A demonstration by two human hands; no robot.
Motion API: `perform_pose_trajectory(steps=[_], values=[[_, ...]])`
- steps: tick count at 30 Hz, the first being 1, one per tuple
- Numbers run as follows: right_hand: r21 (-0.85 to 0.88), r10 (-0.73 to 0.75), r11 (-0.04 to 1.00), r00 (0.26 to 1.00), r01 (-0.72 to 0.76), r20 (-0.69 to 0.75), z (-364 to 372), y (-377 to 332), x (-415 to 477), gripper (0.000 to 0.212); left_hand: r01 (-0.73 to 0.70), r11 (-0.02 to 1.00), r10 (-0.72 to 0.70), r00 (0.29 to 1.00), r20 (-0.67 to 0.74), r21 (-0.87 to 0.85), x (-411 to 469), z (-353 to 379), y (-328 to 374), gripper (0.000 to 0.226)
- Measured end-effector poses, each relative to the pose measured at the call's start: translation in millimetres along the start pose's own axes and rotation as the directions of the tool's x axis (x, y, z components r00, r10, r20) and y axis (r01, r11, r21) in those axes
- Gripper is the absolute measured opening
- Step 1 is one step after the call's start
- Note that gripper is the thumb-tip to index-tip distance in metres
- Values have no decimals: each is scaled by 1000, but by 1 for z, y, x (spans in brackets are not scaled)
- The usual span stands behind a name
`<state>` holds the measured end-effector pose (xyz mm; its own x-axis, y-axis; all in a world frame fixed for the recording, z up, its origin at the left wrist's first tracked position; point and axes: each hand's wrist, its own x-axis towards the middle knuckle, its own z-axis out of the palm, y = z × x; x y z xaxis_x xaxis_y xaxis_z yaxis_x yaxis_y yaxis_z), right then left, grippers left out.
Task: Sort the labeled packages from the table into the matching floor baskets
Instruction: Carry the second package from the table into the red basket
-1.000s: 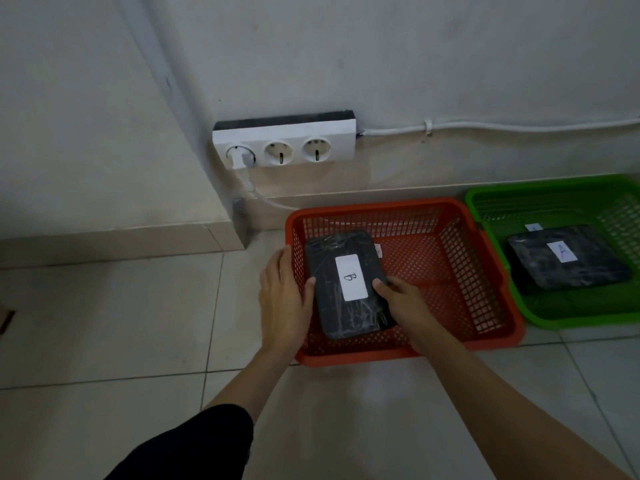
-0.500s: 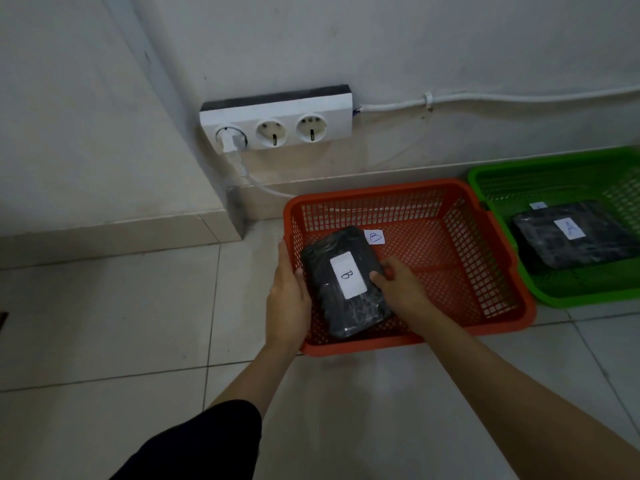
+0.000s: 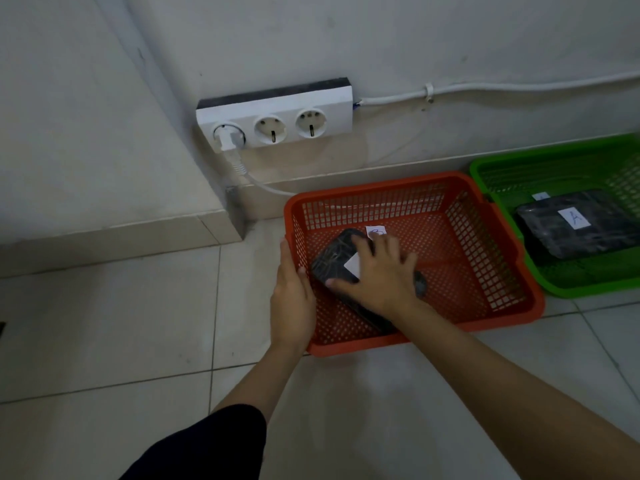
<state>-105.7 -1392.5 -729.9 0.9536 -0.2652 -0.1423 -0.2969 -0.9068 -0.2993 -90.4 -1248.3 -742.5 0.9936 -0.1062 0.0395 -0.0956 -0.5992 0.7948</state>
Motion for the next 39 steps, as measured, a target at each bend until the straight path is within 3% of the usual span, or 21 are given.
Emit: perform_pose_trajectory(steps=[3,8,15,21,27,35,39], values=[[-122,-9,992,984,31,176,16,-11,-5,109,-4,1000,4,1000,2,-1,0,0,0,54],[-277,-176,929,953,244,247,13,19,0,99,-18,1000,18,1000,-2,10,0,0,0,54],[-169,-415,828,787,535,456,-6,53,-6,87,-11,1000,11,1000,-4,18,0,0,0,54],[-112,-469,797,726,593,503,-7,36,-7,84,-12,1000,12,1000,-1,12,0,1,-1,54],[-42,-460,833,734,551,499,-3,22,-4,83,-34,999,34,999,-6,-6,5,2,-7,54],[-28,-449,869,813,493,370,3,12,-6,71,4,1000,-4,1000,14,-4,5,-1,-4,56],[89,-330,944,927,319,177,-11,8,-20,58,61,998,-63,988,140,22,-1,-16,9,65]])
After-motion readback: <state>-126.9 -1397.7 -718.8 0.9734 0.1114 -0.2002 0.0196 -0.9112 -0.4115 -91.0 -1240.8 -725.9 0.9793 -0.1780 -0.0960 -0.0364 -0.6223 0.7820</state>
